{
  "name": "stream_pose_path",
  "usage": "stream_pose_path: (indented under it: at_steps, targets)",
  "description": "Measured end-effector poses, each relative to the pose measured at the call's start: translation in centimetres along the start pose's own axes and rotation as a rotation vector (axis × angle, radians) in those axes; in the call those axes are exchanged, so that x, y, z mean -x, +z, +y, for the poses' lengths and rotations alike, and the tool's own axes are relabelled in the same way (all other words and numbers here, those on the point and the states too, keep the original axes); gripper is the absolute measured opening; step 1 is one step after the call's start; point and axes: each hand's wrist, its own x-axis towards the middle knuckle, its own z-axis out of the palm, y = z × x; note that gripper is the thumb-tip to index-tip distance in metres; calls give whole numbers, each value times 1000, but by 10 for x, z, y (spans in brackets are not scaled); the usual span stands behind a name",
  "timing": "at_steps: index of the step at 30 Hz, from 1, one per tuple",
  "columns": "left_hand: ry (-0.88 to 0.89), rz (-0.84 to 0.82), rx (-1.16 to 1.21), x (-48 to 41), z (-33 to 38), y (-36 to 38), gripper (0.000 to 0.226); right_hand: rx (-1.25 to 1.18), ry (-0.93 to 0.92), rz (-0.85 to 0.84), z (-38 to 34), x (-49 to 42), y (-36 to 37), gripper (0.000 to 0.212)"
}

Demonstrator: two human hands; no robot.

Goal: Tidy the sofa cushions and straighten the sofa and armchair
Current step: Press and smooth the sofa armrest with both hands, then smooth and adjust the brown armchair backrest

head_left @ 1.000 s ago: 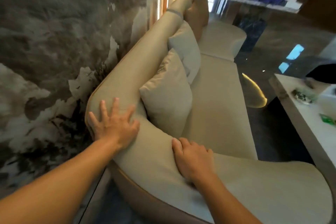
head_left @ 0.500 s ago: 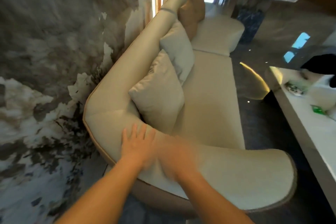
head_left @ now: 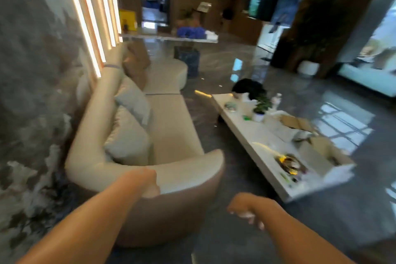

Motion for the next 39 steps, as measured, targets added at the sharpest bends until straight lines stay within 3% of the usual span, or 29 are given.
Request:
stream_pose_path:
  at_steps: [3,10,18,23,27,32,39]
  targets:
    - [130,56,-102,50,55,-25,46,-62,17,131,26,84,8,28]
    - [575,152,-405,164,241,-19,36,-225,137,278,143,242,77,34]
    - [1003,126,-572,322,425,84,31,-431,514,397,317,391,245,43]
    - [1225,163,-536,408,511,168,57,-621,663,489,387,479,369,47]
    - [1215,215,-555,439,544,220,62,-664,642,528,406,497,414,54]
    - [1250,284,-512,432,558,220,58,-636,642,573,418,479,406,58]
    - [1276,274,-567,381,570,207,82,-463,571,645,431,433,412,91]
